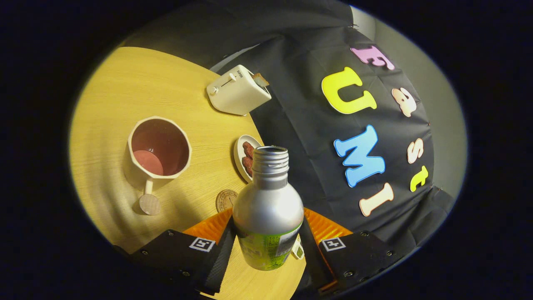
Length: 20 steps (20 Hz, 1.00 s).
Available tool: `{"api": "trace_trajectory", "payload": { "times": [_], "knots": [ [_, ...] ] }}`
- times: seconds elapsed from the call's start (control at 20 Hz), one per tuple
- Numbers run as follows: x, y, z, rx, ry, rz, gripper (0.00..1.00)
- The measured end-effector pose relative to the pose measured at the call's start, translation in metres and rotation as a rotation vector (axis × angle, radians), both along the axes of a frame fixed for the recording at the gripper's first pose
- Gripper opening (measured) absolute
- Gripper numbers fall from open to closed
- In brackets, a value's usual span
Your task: Take the bottle from table, then pour the juice into the cup, finally place the bottle on the coaster
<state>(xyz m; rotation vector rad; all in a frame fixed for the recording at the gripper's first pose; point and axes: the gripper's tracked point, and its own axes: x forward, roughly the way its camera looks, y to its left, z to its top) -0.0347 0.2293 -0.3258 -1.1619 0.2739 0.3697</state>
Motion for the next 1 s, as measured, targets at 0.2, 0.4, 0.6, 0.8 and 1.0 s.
{"api": "trace_trajectory", "payload": {
  "times": [0.2, 0.4, 0.6, 0.8, 1.0],
  "knots": [
    [0.001, 0.010, -0.003, -0.071, -0.016, 0.055, 0.78],
    [0.003, 0.012, -0.003, -0.129, -0.027, 0.075, 0.78],
    [0.006, 0.015, -0.001, -0.176, -0.047, 0.107, 0.78],
    [0.005, 0.020, -0.006, -0.251, -0.049, 0.154, 0.73],
    [0.005, 0.022, -0.013, -0.310, -0.044, 0.191, 0.73]
  ]
}}
